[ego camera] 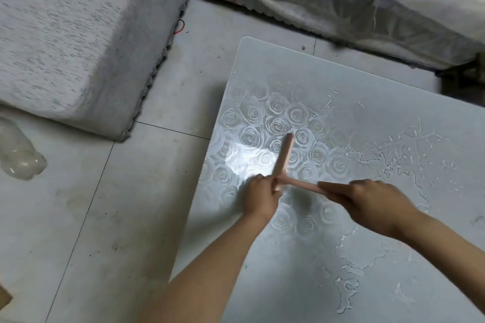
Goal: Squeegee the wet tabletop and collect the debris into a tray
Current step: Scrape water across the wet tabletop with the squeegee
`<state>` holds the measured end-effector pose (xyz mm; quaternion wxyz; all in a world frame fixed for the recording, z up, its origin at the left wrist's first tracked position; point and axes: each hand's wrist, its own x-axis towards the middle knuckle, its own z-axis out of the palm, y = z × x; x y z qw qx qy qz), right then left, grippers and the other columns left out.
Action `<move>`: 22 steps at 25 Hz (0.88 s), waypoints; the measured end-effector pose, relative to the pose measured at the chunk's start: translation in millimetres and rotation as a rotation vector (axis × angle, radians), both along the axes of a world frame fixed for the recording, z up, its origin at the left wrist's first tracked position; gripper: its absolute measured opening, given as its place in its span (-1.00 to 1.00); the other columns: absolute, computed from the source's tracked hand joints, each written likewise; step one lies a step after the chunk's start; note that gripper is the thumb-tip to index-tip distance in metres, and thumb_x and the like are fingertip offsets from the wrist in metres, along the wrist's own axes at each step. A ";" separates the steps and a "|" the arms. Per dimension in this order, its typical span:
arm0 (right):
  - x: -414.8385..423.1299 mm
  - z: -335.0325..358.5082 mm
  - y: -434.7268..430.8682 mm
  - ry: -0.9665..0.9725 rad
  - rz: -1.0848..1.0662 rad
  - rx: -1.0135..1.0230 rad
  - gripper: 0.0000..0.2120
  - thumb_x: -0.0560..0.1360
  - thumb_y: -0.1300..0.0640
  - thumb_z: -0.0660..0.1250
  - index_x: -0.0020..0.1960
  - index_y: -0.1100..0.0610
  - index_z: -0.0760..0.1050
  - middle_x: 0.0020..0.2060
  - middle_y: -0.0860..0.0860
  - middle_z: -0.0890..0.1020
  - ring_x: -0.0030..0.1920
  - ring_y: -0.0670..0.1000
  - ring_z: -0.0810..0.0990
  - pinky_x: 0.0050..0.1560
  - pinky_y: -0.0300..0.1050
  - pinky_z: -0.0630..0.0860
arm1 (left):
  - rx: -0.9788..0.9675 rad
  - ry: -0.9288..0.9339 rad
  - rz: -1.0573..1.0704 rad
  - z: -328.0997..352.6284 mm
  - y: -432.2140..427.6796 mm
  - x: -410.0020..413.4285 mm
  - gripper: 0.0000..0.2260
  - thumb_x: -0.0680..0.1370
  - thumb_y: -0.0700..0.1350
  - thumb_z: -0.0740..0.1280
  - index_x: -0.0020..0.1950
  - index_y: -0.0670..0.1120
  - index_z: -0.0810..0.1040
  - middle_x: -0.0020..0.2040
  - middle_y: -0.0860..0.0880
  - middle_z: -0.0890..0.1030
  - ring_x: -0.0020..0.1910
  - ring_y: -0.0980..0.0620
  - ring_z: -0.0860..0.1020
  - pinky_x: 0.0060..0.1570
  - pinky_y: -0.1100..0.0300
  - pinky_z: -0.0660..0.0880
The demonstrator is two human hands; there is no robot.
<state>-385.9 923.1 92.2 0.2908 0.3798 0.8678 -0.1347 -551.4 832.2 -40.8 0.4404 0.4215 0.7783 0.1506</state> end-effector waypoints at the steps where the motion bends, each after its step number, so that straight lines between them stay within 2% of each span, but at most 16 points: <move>1: 2.3 8.4 -1.0 0.008 -0.016 -0.002 -0.64 0.59 -0.21 -0.05 0.37 -0.37 0.22 -0.08 -0.08 0.62 -0.05 0.04 0.61 -0.20 -0.10 0.45 | 0.012 -0.030 -0.002 3.1 1.0 5.6 -0.79 0.54 -0.11 0.33 0.15 -0.10 0.59 0.06 -0.12 0.58 0.09 -0.10 0.53 0.10 0.08 0.43; 4: -25.9 15.0 -17.2 0.186 0.023 -0.048 -0.67 0.59 -0.16 -0.01 0.32 -0.28 0.30 -0.20 -0.03 0.62 -0.16 0.09 0.60 -0.25 -0.07 0.46 | 0.121 0.049 0.087 12.0 -21.0 -25.5 -0.80 0.57 -0.14 0.26 0.17 -0.08 0.57 0.03 -0.12 0.58 0.03 -0.11 0.54 0.01 0.07 0.43; 6: -65.8 6.2 -27.4 0.303 0.029 -0.142 -0.71 0.59 -0.03 0.08 0.28 -0.18 0.37 -0.17 0.02 0.62 -0.14 0.13 0.58 -0.20 -0.04 0.49 | 0.180 0.192 0.162 14.1 -40.1 -68.9 -0.77 0.58 -0.15 0.26 0.21 -0.08 0.57 0.00 -0.12 0.58 -0.02 -0.13 0.55 -0.05 0.08 0.41; 9: -112.2 -19.0 -31.8 0.333 0.008 -0.265 -0.75 0.58 0.08 0.13 0.22 -0.08 0.43 -0.11 0.06 0.62 -0.09 0.17 0.56 -0.12 -0.01 0.51 | 0.139 0.303 0.237 10.9 -51.2 -116.4 -0.76 0.58 -0.17 0.28 0.22 -0.12 0.58 0.01 -0.15 0.61 -0.02 -0.17 0.57 -0.05 0.05 0.45; 11: -110.0 -32.2 -22.8 0.325 -0.023 -0.301 -0.75 0.59 0.08 0.13 0.22 -0.10 0.44 -0.12 0.03 0.62 -0.12 0.12 0.55 -0.09 0.00 0.52 | 0.117 0.320 0.223 2.9 -43.8 -111.3 -0.76 0.58 -0.15 0.28 0.23 -0.14 0.58 0.01 -0.15 0.62 -0.02 -0.16 0.58 -0.04 0.04 0.48; 18: 47.7 -35.6 25.4 0.330 -0.169 -0.314 -0.60 0.58 0.07 0.18 0.36 -0.28 0.34 0.04 -0.11 0.64 0.04 0.04 0.58 0.01 -0.06 0.50 | 0.242 0.251 0.159 -12.4 8.0 26.8 -0.76 0.53 -0.18 0.33 0.19 -0.13 0.60 -0.03 -0.14 0.61 0.00 -0.16 0.55 -0.03 0.03 0.44; 20: 96.8 -29.5 43.4 0.244 -0.192 -0.306 -0.59 0.59 0.04 0.18 0.36 -0.33 0.31 0.08 -0.15 0.63 0.07 0.00 0.58 0.02 -0.08 0.49 | 0.222 0.170 0.135 -12.7 23.0 76.3 -0.75 0.53 -0.16 0.33 0.20 -0.09 0.59 -0.03 -0.12 0.60 -0.01 -0.12 0.54 -0.01 0.04 0.46; 22: 130.2 -17.2 50.9 0.206 -0.153 -0.255 -0.63 0.60 -0.02 0.15 0.33 -0.38 0.30 0.00 -0.15 0.64 0.00 -0.02 0.59 -0.05 -0.10 0.51 | 0.185 0.017 0.119 -6.7 30.1 112.3 -0.75 0.53 -0.17 0.34 0.20 -0.09 0.60 -0.03 -0.11 0.61 -0.02 -0.09 0.57 0.02 0.06 0.48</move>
